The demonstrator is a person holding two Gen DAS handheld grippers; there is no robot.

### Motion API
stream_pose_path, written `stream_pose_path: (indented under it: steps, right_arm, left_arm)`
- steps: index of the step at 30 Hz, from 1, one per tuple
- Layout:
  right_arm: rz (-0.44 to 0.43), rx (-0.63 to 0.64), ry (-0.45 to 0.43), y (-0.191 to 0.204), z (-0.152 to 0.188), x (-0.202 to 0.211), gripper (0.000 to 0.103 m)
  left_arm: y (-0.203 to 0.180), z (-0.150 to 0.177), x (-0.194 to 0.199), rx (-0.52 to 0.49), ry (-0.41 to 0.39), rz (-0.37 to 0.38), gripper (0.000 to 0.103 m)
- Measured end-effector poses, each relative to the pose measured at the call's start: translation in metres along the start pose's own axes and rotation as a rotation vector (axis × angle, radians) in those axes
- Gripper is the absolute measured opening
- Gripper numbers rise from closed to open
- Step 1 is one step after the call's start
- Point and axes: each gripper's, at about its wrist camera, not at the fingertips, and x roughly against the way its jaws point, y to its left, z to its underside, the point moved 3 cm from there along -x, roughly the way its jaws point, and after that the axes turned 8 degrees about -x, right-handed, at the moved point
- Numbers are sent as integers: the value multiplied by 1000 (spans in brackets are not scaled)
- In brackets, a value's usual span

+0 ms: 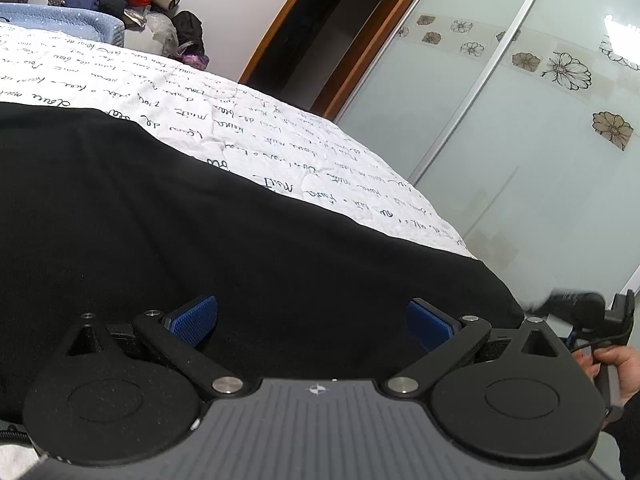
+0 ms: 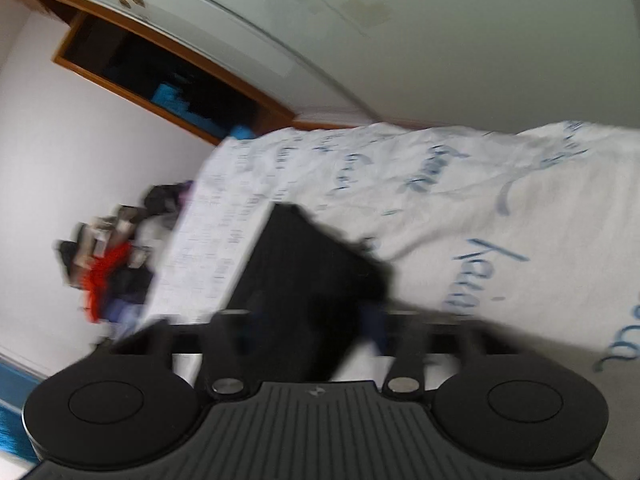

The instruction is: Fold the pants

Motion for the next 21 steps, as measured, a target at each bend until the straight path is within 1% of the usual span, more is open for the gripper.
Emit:
stream_pose_path:
  steps: [1,3,6,7,10,12,14,15,18,19,21]
  right_arm:
    - [7,-13,-5,-4,0,0,10]
    - [-30,-58,-9,-11,1,7,10]
    - [-41,1,-34,-5,2,14,10]
    - [-49,-3,-32,-5,1,14,11]
    - [-76,-75,-33,-11,-5,10,12]
    - [-77,-102,-8,-15,-6,0,12]
    - [-88,-119,-18,-19,-6,0,9]
    - [-97,-120,-27,-18,-6,4,6]
    - [-146,-76,-82,-4,-4,26,5]
    - [-139,-52,-88,1,-3,31,5]
    - [-107,-44,-86,0,-4,33,5]
  left_arm:
    - [0,0,0,-1,0,0,102]
    - [0,0,0,-3,1,-1,102]
    - [0,0,0,-6,1,-3,102]
    - [1,0,0,-6,1,-2,102]
    - [1,1,0,-6,1,-3,102]
    - [1,1,0,-6,1,-3,102]
    - [1,1,0,-6,1,-3,102]
    - [1,1,0,-6,1,-3,102]
    - [1,1,-1,-6,1,-3,102]
    - [1,1,-1,-6,1,-3,102]
    - [1,0,-1,-4,0,-1,102]
